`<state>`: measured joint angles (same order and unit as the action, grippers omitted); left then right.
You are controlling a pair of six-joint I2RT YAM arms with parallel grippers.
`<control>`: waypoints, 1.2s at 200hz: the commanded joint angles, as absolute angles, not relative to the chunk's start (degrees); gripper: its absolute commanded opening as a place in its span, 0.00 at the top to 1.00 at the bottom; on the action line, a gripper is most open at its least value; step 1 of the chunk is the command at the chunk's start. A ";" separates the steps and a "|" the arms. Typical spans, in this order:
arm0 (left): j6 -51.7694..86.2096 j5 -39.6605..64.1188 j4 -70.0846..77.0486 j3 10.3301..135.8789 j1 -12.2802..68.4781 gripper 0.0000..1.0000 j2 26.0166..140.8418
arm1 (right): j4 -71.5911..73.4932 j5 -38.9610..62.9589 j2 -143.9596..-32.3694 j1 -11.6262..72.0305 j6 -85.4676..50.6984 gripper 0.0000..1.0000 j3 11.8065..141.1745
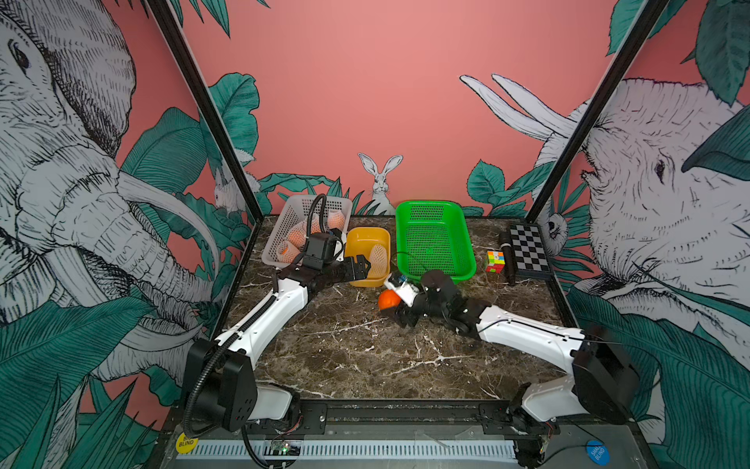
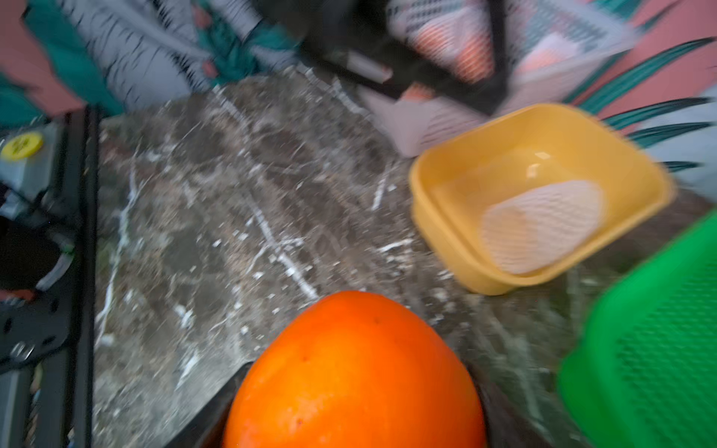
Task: Remove foam nets from oranges
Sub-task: Pick up the orange from the center of the board, then place the orange in the basket.
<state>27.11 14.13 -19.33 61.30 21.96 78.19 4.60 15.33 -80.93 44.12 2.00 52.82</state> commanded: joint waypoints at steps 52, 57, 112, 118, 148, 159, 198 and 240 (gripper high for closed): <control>27.63 11.94 -16.79 66.14 21.62 0.05 80.67 | -9.18 14.52 -101.52 25.25 -7.01 0.37 81.73; 27.48 11.43 -16.64 66.28 21.61 0.05 80.85 | -10.09 14.29 -103.75 24.69 -7.38 0.37 84.27; 26.96 12.10 -15.65 68.94 21.28 0.05 84.38 | -13.76 14.62 -122.77 21.06 -10.98 0.36 106.01; 26.83 12.54 -15.75 69.23 21.20 0.05 84.83 | -13.23 14.74 -124.16 20.92 -11.32 0.36 107.16; 26.54 13.36 -15.62 69.74 21.18 0.05 86.38 | -10.27 14.60 -130.23 19.55 -14.62 0.35 111.98; 26.43 13.44 -15.58 69.73 21.23 0.05 86.66 | -9.24 14.98 -132.45 18.98 -16.43 0.35 113.72; 26.15 15.00 -14.26 69.52 21.16 0.05 87.27 | -5.79 16.37 -138.93 18.02 -21.30 0.32 119.83; 25.93 15.51 -14.50 69.51 21.18 0.04 87.52 | -6.16 15.96 -145.15 17.78 -23.09 0.26 127.34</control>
<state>26.72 14.44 -15.18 68.45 21.43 87.37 -8.75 15.53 -142.78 17.82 -20.84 122.58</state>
